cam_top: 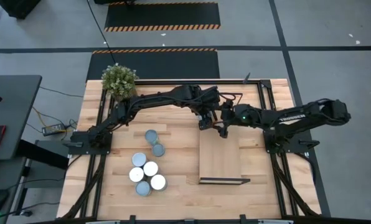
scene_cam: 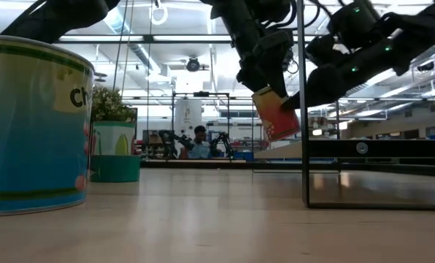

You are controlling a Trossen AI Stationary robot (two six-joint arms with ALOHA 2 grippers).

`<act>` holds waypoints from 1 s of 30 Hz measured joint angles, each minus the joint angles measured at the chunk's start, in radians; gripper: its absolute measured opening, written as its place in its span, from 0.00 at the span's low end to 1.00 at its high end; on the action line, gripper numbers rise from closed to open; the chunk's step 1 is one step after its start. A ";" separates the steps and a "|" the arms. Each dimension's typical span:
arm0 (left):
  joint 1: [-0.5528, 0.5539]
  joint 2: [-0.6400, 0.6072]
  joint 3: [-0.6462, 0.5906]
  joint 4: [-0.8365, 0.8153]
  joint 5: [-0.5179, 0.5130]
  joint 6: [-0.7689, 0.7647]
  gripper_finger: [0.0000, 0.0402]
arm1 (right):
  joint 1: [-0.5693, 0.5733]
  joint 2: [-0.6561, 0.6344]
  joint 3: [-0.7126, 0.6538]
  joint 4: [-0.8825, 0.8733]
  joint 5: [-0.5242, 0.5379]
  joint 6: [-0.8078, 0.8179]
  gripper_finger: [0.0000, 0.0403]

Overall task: Pick and place cans onto a shelf
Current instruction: Put the canned corn on the shelf

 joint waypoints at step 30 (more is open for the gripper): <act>-0.034 -0.043 0.005 -0.099 -0.038 0.111 0.98 | -0.011 -0.055 -0.011 -0.095 -0.030 -0.001 0.81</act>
